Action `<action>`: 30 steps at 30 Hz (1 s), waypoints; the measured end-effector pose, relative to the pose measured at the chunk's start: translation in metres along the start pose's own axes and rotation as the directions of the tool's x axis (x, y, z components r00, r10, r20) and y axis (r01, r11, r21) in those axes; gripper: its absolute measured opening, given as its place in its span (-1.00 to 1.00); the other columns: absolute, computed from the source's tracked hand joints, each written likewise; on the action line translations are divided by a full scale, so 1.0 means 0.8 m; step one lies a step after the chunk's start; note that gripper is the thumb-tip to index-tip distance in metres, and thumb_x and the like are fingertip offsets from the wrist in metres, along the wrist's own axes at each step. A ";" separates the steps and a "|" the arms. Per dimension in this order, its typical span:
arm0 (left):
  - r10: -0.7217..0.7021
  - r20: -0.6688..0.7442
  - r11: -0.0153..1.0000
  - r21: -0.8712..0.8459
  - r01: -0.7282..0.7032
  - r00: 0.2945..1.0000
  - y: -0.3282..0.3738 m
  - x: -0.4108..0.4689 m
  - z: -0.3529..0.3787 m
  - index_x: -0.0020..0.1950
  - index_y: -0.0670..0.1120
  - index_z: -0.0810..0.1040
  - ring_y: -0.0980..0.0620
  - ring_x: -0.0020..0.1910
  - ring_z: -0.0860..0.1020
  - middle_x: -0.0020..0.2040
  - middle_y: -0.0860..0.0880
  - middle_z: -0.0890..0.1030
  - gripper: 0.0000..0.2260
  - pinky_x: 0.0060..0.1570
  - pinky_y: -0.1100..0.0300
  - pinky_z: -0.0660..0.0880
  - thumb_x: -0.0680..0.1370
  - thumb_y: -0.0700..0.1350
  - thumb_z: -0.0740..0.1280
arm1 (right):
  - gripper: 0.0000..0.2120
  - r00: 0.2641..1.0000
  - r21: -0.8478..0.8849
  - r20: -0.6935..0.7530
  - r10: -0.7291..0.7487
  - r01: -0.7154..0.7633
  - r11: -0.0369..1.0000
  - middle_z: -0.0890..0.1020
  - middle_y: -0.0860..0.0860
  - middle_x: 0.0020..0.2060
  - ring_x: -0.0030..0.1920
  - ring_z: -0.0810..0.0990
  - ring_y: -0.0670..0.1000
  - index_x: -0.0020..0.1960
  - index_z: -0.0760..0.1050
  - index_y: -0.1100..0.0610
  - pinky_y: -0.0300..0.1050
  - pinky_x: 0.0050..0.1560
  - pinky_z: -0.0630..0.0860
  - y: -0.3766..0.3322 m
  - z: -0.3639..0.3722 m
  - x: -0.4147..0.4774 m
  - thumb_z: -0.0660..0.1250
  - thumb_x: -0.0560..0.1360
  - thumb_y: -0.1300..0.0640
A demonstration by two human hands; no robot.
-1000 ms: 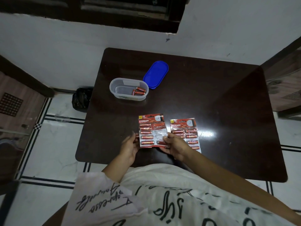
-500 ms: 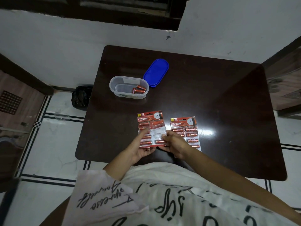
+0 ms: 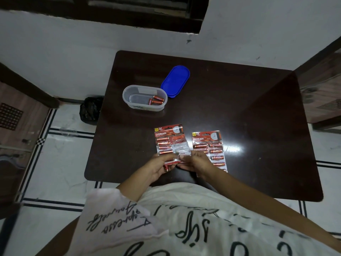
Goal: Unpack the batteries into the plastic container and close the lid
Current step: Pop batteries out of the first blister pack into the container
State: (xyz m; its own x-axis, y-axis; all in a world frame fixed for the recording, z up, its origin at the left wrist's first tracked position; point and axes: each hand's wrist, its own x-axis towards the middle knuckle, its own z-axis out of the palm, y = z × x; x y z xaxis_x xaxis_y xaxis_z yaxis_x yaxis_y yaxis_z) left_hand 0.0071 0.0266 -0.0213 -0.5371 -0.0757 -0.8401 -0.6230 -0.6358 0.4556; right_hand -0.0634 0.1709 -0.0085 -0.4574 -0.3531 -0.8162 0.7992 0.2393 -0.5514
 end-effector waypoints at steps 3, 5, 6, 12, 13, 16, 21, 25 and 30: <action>-0.032 0.031 0.999 0.033 0.031 0.999 0.004 -0.001 -0.005 0.02 -0.16 0.60 0.08 -0.42 0.56 -0.26 -0.07 0.66 -0.88 -0.42 0.29 0.49 0.50 -0.19 0.41 | -0.93 0.999 -0.004 0.037 0.016 -0.016 1.000 0.73 0.13 -0.17 -0.20 0.72 0.05 -0.09 0.63 0.19 -0.19 -0.10 0.67 -0.002 -0.004 -0.002 0.37 0.54 0.29; -0.059 0.039 0.996 0.067 0.056 0.998 0.005 0.000 -0.010 0.03 -0.15 0.59 0.08 -0.42 0.52 -0.28 -0.05 0.64 -0.86 -0.38 0.25 0.44 0.51 -0.13 0.37 | -0.93 0.999 -0.077 0.051 0.020 -0.016 0.997 0.73 0.07 -0.21 -0.23 0.70 -0.02 -0.09 0.62 0.14 -0.20 -0.11 0.62 -0.001 -0.006 -0.003 0.37 0.55 0.22; -0.072 0.038 0.995 0.078 0.069 0.997 0.005 0.000 -0.012 0.04 -0.14 0.58 0.07 -0.42 0.50 -0.30 -0.04 0.63 -0.84 -0.37 0.24 0.42 0.51 -0.11 0.36 | -0.94 0.999 -0.107 0.050 0.018 -0.013 0.994 0.72 0.03 -0.23 -0.24 0.68 -0.05 -0.08 0.62 0.11 -0.22 -0.13 0.58 0.000 -0.006 -0.004 0.38 0.55 0.19; -0.105 0.098 0.994 0.030 0.102 0.990 0.003 0.001 -0.016 -0.01 -0.13 0.58 0.09 -0.50 0.45 -0.35 -0.04 0.58 -0.79 -0.44 0.23 0.36 0.51 -0.01 0.30 | -0.91 0.999 -0.208 0.031 0.009 -0.002 0.978 0.68 -0.09 -0.38 -0.37 0.59 -0.17 -0.09 0.58 0.02 -0.34 -0.32 0.45 -0.001 -0.006 -0.008 0.35 0.58 0.09; -0.109 0.103 0.994 0.017 0.108 0.989 0.002 0.002 -0.016 -0.02 -0.13 0.58 0.08 -0.50 0.45 -0.35 -0.04 0.58 -0.78 -0.44 0.23 0.35 0.52 0.00 0.29 | -0.91 0.999 -0.227 0.031 0.011 -0.003 0.974 0.67 -0.10 -0.40 -0.40 0.58 -0.18 -0.09 0.58 0.02 -0.35 -0.34 0.44 -0.002 -0.006 -0.009 0.34 0.59 0.08; -0.135 0.132 0.991 0.003 0.135 0.982 0.002 0.003 -0.018 0.00 -0.15 0.58 0.07 -0.50 0.43 -0.34 -0.07 0.58 -0.74 -0.43 0.23 0.32 0.51 0.02 0.27 | -0.85 0.999 -0.282 0.041 -0.007 0.018 0.959 0.63 -0.14 -0.50 -0.53 0.50 -0.25 -0.14 0.54 0.03 -0.40 -0.51 0.35 -0.005 -0.006 -0.014 0.31 0.60 0.07; -0.123 0.102 0.992 0.047 0.119 0.987 0.000 0.005 -0.014 0.00 -0.14 0.52 0.09 -0.54 0.43 -0.40 -0.05 0.54 -0.85 -0.48 0.26 0.32 0.54 -0.08 0.27 | -0.81 0.998 -0.259 0.051 0.029 -0.014 0.966 0.72 -0.03 -0.31 -0.43 0.48 -0.15 -0.05 0.60 0.11 -0.34 -0.42 0.37 -0.005 -0.002 -0.012 0.29 0.61 0.04; -0.081 0.056 0.996 0.040 0.079 0.995 -0.003 0.008 -0.016 0.01 -0.11 0.53 0.12 -0.53 0.45 -0.32 -0.04 0.58 -0.90 -0.46 0.26 0.34 0.54 -0.11 0.29 | -0.72 0.983 -0.098 0.124 0.138 -0.127 0.987 0.71 0.14 -0.15 -0.32 0.50 -0.03 0.15 0.51 0.19 -0.17 -0.27 0.37 -0.008 -0.007 -0.005 0.08 0.62 0.11; -0.097 0.069 0.995 0.039 0.094 0.993 -0.007 0.008 -0.022 -0.02 -0.12 0.54 0.11 -0.53 0.44 -0.33 -0.04 0.57 -0.90 -0.46 0.25 0.34 0.54 -0.11 0.30 | -0.79 0.976 -0.061 0.177 0.124 -0.115 0.991 0.72 0.13 -0.22 -0.35 0.53 -0.04 0.05 0.52 0.22 -0.26 -0.33 0.42 -0.007 -0.017 -0.003 0.10 0.64 0.24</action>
State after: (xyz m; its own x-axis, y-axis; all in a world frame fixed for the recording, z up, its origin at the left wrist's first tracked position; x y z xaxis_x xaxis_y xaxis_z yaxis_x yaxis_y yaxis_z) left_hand 0.0167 0.0163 -0.0346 -0.5123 0.0393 -0.8579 -0.6925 -0.6098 0.3856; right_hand -0.0717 0.1829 -0.0056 -0.2781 -0.4752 -0.8348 0.8211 0.3334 -0.4633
